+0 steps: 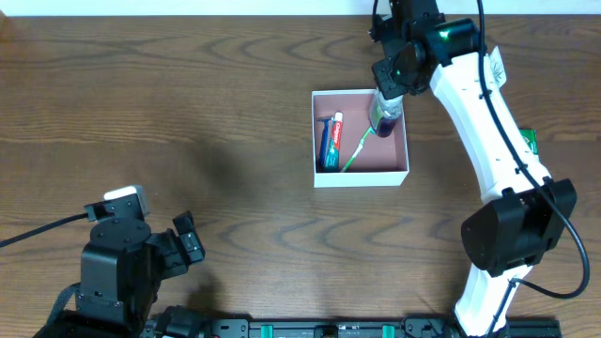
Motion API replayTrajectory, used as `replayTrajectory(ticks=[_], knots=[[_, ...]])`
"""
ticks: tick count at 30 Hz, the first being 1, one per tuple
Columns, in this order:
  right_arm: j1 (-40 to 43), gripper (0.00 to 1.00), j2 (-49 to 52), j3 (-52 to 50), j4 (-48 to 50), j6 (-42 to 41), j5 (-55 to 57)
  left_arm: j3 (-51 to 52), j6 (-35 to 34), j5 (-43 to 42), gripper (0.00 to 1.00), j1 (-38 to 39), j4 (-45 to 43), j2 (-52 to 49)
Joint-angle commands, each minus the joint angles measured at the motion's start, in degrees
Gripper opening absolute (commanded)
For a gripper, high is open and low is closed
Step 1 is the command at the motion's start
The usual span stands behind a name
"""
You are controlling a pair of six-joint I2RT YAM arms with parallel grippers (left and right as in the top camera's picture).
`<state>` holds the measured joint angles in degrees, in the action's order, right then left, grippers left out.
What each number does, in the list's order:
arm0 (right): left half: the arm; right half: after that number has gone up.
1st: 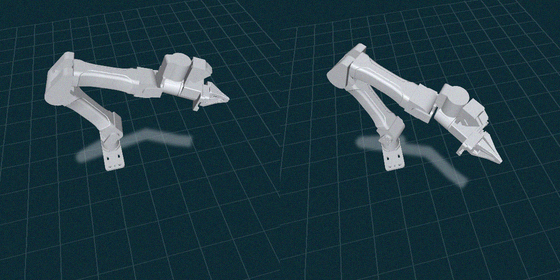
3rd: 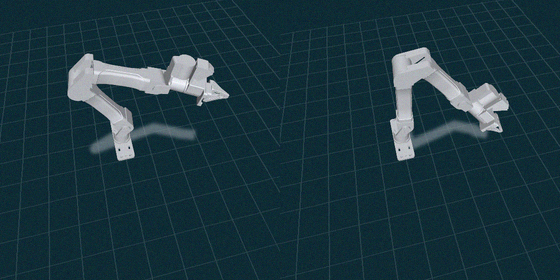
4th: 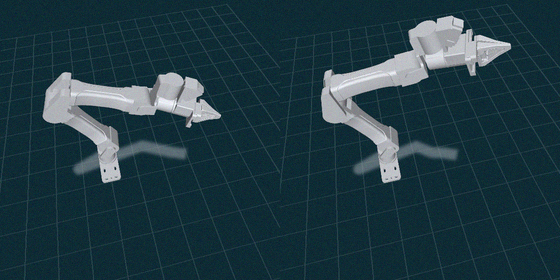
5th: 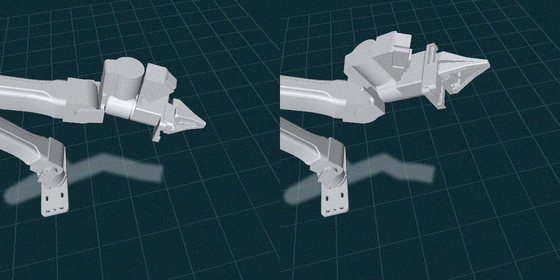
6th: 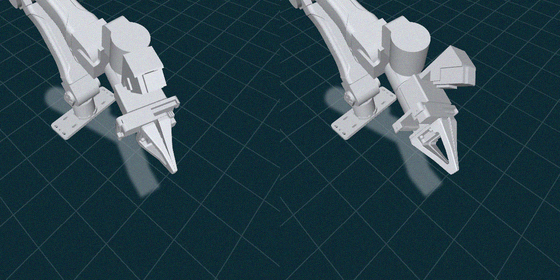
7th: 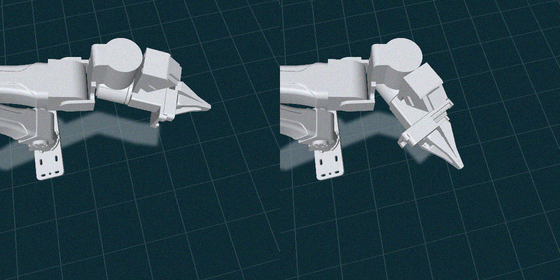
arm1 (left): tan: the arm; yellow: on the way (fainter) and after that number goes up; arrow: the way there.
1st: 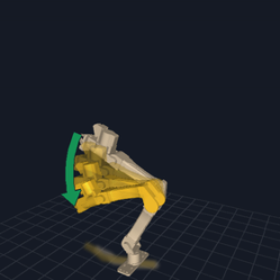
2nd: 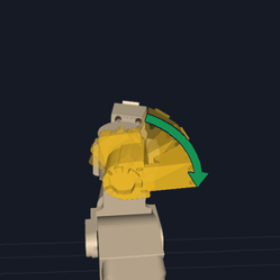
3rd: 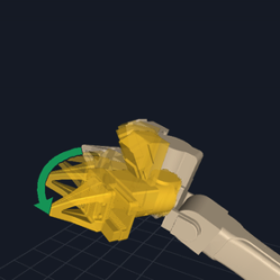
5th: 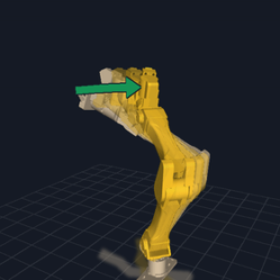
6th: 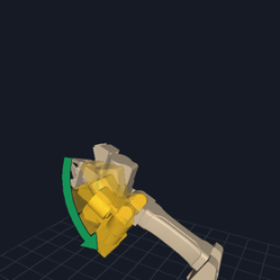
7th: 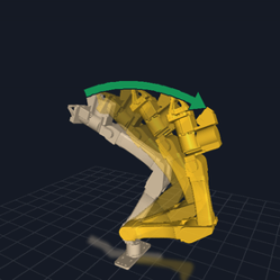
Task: Pack container
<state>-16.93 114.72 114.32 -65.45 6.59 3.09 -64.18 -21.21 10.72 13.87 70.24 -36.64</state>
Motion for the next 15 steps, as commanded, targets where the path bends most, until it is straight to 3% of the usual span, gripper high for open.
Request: replayTrajectory(ticks=[1,15], knots=[[-0.94,0.25,-1.14,0.55,0.57,0.85,1.42,0.02,-0.52,0.44,0.98,-0.35,0.04,0.0],[-1.01,0.25,-1.07,-3.54,2.45,1.27,1.44,0.02,-0.52,0.46,0.98,-0.35,0.04,0.0]])
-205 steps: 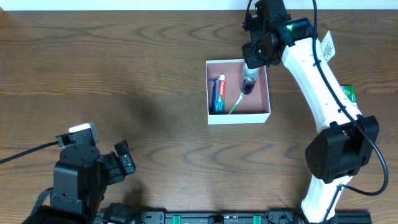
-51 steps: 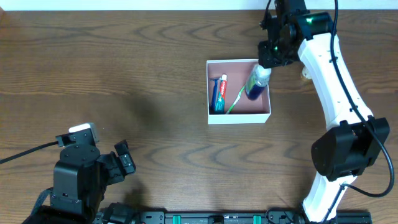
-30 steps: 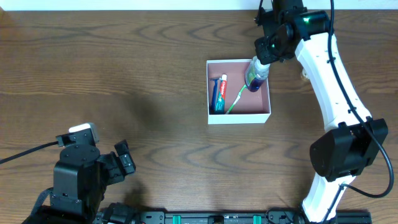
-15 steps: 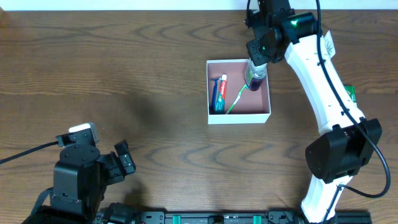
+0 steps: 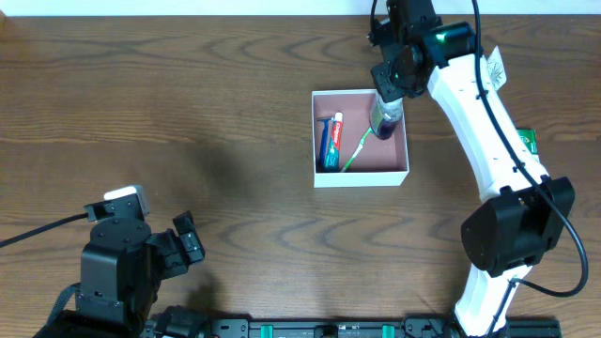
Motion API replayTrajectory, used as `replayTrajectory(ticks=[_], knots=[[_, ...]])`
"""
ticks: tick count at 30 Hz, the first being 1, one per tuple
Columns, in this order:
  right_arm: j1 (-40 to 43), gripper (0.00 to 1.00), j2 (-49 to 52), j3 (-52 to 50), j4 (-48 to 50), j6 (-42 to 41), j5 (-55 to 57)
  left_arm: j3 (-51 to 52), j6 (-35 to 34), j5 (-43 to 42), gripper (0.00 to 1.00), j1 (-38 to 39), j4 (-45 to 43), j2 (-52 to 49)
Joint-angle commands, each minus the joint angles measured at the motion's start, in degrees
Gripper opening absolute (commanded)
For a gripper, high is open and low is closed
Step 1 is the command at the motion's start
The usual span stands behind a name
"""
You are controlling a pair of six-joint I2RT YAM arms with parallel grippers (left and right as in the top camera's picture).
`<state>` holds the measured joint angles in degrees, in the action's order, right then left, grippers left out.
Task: Pack container
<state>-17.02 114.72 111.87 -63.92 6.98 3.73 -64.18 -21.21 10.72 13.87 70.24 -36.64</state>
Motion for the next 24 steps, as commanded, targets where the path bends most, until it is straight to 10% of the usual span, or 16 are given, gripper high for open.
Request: replayTrajectory(ticks=[1,24], knots=[[-0.92,0.25,-1.07,-1.7,1.27,0.87,0.81,0.02,-0.52,0.44,0.98,-0.35,0.04,0.0],[-1.86,0.26,-0.76,-8.9,7.28,1.03,-3.15,0.02,-0.52,0.44,0.98,-0.35,0.04,0.0]])
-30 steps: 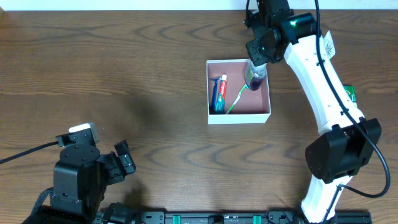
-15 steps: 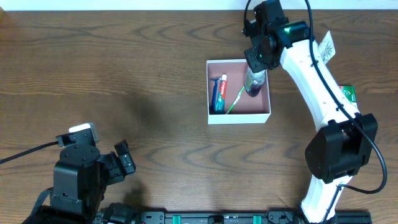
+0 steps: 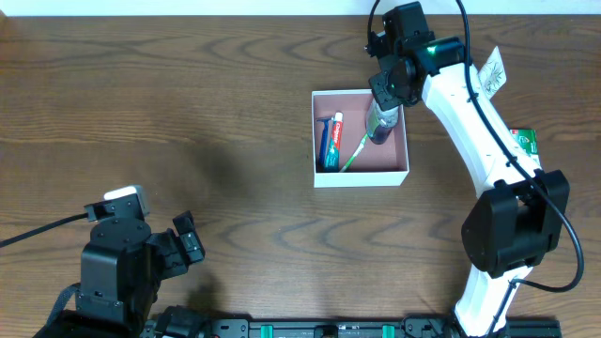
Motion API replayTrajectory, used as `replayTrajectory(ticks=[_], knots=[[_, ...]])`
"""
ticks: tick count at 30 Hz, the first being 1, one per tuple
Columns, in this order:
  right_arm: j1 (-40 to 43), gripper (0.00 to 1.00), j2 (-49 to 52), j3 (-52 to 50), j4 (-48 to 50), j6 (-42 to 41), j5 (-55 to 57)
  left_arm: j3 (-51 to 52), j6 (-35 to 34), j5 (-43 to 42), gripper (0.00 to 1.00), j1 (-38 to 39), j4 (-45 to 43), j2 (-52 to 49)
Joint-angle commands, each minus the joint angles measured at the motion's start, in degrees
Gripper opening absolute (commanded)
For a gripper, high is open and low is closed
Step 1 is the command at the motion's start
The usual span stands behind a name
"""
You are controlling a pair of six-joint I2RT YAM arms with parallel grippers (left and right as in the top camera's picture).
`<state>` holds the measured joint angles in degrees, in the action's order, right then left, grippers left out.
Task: Pack container
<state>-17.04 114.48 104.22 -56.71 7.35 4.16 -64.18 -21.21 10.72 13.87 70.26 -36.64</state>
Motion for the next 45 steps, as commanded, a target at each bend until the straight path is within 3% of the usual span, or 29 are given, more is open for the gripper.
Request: replayTrajectory(ticks=[1,9,15,29,45], knots=[[-2.12,0.26,-0.52,-1.25,0.24,0.66,-3.85,0.02,-0.52,0.44,0.98,-0.35,0.04,0.0],[-5.53,0.26,-0.52,-1.25,0.81,0.68,-6.8,0.02,-0.52,0.44,0.98,-0.35,0.02,0.0],[-6.56,0.26,-0.52,-1.22,0.81,0.02,-0.85,0.02,-0.52,0.44,0.98,-0.35,0.02,0.0],[-5.05,0.25,-0.7,1.81,0.26,-2.64,1.86,0.02,-0.52,0.44,0.98,-0.35,0.02,0.0],[-1.68,0.26,-1.66,7.93,-8.02,-2.58,5.86,0.02,-0.52,0.46,0.98,-0.35,0.02,0.0]])
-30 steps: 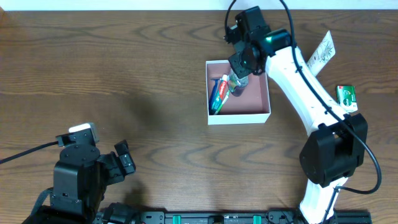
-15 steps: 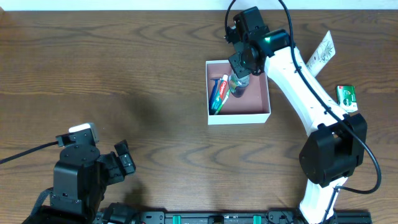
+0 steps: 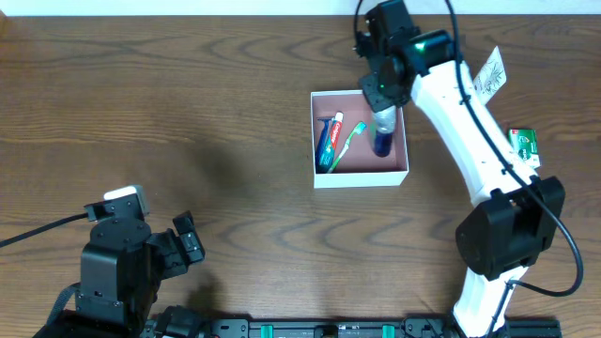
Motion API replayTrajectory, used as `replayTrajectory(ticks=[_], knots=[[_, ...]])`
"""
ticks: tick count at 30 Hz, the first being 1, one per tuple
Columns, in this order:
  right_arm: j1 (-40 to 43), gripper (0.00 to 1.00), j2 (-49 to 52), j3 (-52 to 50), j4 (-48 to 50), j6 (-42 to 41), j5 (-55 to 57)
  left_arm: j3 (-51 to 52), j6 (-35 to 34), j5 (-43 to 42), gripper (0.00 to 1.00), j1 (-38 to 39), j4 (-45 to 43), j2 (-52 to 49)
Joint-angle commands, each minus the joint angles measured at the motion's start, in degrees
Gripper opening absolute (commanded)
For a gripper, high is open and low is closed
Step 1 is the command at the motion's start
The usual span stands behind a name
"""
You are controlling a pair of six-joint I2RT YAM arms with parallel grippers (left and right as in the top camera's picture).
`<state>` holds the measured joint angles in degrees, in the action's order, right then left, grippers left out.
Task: Pack container
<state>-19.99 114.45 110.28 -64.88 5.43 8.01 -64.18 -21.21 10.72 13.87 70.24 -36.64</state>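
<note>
A white box with a pink floor (image 3: 361, 175) stands right of the table's middle. In it lie a blue and red toothpaste tube (image 3: 328, 141), a green toothbrush (image 3: 348, 145) slanting beside it, and a clear bottle with purple liquid (image 3: 382, 134) along the right wall. My right gripper (image 3: 380, 99) hangs over the box's far right corner, shut on the bottle's top end, which it hides. My left gripper (image 3: 188, 238) rests open at the front left, holding nothing.
A green packet (image 3: 524, 141) lies on the table to the right of my right arm. A white printed sachet (image 3: 490, 69) sits further back, partly behind the arm. The box stands alone on the brown wooden table (image 3: 188, 113).
My right gripper has shifted left and the bottle now points straight along the box's right wall instead of slanting. The toothbrush has slid a little left. The left arm is unmoved.
My right gripper held the bottle tilted over the box's far right corner, with toothpaste and toothbrush inside. It stayed there with the bottle lower each time. Now the bottle stretches along the right wall inside the box, the gripper still on its top.
</note>
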Motion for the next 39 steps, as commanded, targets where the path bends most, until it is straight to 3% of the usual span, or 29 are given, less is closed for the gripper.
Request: replayTrajectory(ticks=[1,39], knots=[[1.53,0.26,-1.62,1.88,0.31,-0.63,2.03,0.02,-0.52,0.44,0.98,-0.35,0.04,0.0],[4.39,0.29,2.27,-0.22,5.92,-0.66,-1.88,0.02,-0.52,0.44,0.98,-0.35,0.04,0.0]])
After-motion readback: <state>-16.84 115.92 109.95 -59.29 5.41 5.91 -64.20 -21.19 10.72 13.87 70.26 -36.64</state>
